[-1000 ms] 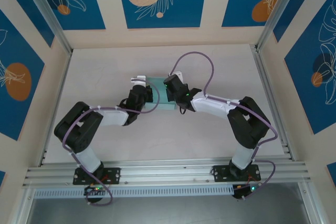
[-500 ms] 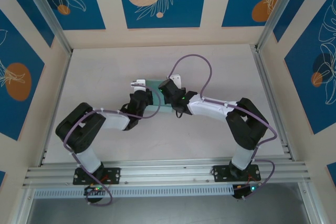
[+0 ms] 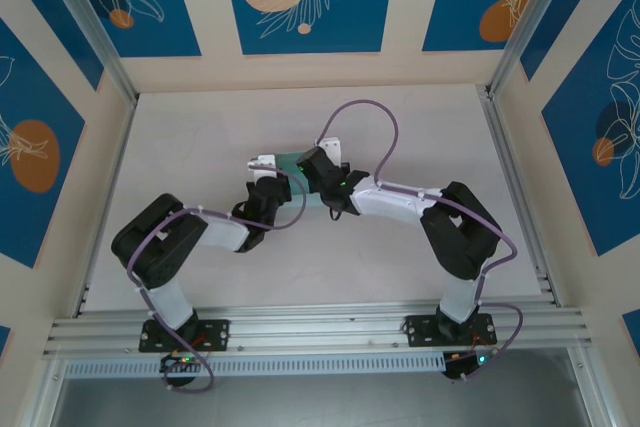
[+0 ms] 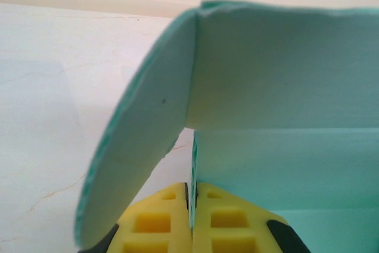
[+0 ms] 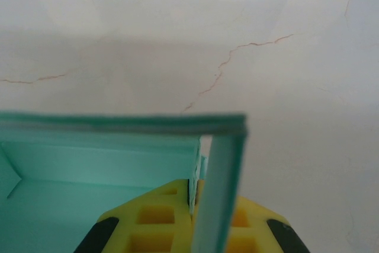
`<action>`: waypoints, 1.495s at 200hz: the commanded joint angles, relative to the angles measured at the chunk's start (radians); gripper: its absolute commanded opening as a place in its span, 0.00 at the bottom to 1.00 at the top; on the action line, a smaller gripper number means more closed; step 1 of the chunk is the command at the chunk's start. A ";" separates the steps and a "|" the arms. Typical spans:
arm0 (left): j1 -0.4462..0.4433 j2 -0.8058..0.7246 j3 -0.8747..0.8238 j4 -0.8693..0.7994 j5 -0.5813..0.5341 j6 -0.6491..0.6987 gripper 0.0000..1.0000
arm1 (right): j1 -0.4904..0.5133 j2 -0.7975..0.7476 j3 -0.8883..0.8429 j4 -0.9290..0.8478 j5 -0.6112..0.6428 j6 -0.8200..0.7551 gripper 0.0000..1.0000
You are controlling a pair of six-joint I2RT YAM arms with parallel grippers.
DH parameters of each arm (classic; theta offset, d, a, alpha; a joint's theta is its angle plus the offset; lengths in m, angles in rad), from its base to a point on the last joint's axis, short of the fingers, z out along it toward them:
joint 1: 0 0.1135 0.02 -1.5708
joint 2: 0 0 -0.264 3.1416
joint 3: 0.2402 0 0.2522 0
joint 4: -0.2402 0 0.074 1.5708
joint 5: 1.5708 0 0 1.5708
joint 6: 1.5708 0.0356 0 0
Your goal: Fold the paper box
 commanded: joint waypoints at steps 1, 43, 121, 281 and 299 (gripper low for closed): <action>-0.085 -0.003 -0.026 -0.121 0.219 -0.020 0.00 | 0.061 -0.015 -0.092 0.176 -0.152 -0.008 0.02; -0.088 -0.040 -0.050 -0.156 0.276 -0.053 0.01 | 0.061 -0.078 -0.291 0.297 -0.171 -0.009 0.01; -0.098 -0.136 -0.218 -0.090 0.381 -0.082 0.54 | 0.067 -0.060 -0.429 0.424 -0.087 -0.041 0.01; -0.102 -1.184 -0.319 -0.808 0.130 -0.114 0.88 | 0.049 -0.012 -0.478 0.505 -0.073 -0.074 0.01; -0.071 -1.105 -0.164 -0.871 0.152 -0.041 0.85 | 0.052 -0.021 -0.482 0.499 -0.073 -0.078 0.01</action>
